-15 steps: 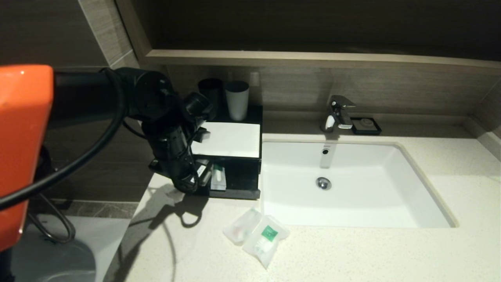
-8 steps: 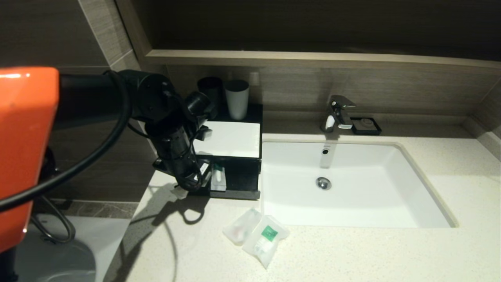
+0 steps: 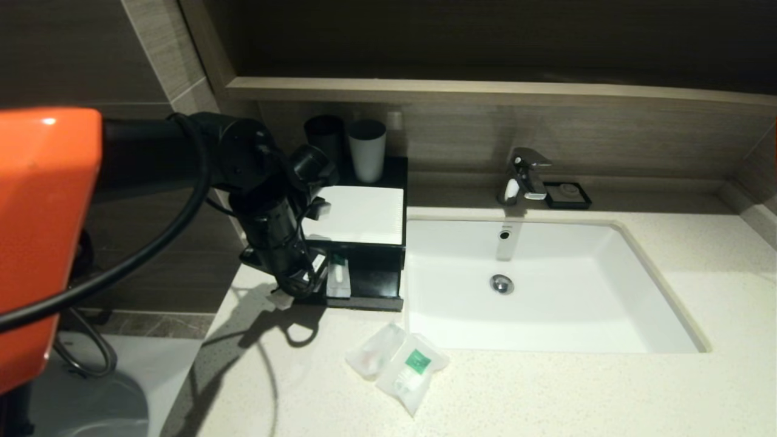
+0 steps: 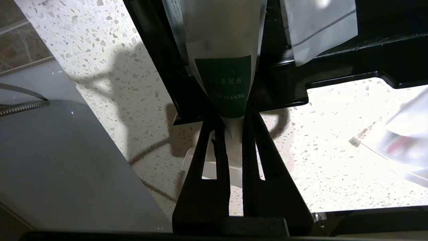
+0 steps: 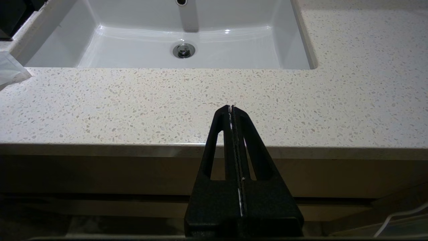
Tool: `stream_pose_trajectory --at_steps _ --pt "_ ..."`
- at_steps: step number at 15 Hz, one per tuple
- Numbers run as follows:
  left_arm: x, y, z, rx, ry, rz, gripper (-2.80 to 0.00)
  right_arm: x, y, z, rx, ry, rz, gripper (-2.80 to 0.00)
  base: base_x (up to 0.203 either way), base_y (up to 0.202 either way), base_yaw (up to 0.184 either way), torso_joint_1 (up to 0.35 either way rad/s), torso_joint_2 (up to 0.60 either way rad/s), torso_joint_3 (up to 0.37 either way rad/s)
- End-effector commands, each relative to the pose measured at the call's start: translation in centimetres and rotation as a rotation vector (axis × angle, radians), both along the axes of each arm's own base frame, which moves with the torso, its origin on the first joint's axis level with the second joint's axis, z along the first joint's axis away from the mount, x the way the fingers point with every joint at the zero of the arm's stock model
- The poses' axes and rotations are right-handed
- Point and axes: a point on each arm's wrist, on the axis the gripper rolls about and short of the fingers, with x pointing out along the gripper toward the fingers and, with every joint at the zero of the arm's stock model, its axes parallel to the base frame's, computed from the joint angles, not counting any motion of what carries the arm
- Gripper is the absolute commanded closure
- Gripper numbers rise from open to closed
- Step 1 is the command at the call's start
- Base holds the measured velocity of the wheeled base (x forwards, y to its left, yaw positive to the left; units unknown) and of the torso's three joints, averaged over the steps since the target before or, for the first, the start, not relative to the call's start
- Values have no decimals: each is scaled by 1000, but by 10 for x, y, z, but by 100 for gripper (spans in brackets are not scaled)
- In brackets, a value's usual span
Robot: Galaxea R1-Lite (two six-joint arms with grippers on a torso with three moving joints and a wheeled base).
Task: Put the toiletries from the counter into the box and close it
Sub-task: Place the bathroom toiletry into the drawer
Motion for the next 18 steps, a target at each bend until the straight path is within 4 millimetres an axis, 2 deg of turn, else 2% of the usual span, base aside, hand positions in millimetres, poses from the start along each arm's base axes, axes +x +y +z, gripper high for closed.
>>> stream_pose_trajectory --at_steps 1,2,3,11,18 --pt "1 0 -3 5 7 3 0 0 0 0 0 1 1 0 0 0 0 0 0 0" --pt "1 0 -2 4 6 4 0 0 0 0 0 1 1 0 0 0 0 0 0 0" --pt "1 0 -2 4 6 3 -280 0 0 0 0 1 1 0 0 0 0 0 0 0" --pt "-4 3 8 -10 -21 8 -280 0 0 0 0 1 1 0 0 0 0 0 0 0" --pt "-18 10 32 -46 -72 29 -280 0 0 0 0 1 1 0 0 0 0 0 0 0"
